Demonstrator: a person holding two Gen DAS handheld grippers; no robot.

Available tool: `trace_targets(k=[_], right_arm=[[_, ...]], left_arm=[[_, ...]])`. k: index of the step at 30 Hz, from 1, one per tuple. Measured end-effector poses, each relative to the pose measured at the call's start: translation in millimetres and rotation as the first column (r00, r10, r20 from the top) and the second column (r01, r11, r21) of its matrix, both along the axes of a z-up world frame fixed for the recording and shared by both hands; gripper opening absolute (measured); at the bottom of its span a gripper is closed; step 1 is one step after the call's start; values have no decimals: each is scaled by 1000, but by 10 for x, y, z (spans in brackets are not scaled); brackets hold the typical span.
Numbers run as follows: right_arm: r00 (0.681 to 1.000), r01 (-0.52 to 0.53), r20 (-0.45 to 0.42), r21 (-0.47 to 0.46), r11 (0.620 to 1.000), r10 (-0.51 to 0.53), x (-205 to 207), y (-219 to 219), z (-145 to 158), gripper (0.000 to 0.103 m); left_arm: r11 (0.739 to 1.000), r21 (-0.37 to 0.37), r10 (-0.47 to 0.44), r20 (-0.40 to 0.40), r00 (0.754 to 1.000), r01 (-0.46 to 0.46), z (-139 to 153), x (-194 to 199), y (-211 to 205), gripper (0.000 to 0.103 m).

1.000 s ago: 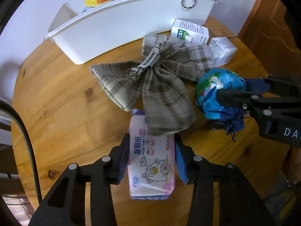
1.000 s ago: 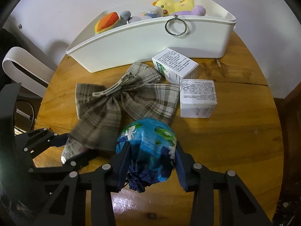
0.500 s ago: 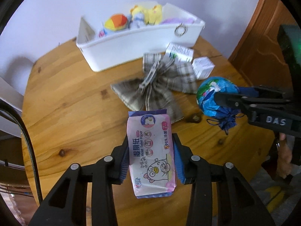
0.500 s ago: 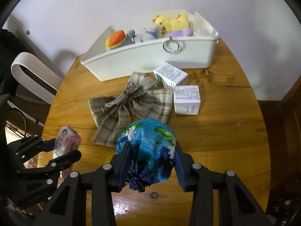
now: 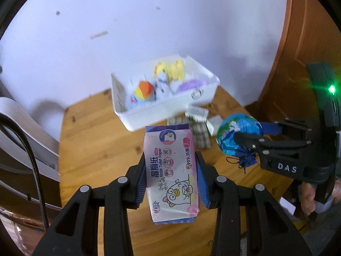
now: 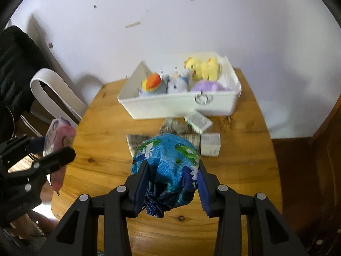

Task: Organize objects
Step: 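Lift the wipes and pouch and carry both over the white tray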

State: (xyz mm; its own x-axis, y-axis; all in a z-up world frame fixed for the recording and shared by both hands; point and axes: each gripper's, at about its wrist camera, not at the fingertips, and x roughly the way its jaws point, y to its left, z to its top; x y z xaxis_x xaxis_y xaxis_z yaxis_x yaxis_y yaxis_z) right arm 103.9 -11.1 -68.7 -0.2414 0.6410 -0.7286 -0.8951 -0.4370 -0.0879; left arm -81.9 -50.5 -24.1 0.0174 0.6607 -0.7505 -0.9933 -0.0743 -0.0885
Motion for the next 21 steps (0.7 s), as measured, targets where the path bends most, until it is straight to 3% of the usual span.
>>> trace_targets(k=[9, 21], right_arm=[[999, -44, -11, 171, 984, 47, -141, -106, 854, 42], [999, -15, -26, 323, 946, 25, -265, 243, 1666, 42]], left_arm=[[991, 82, 105, -27, 994, -102, 672, -322, 289, 44], [979, 119, 179, -96, 979, -167, 1198, -739, 971, 44]])
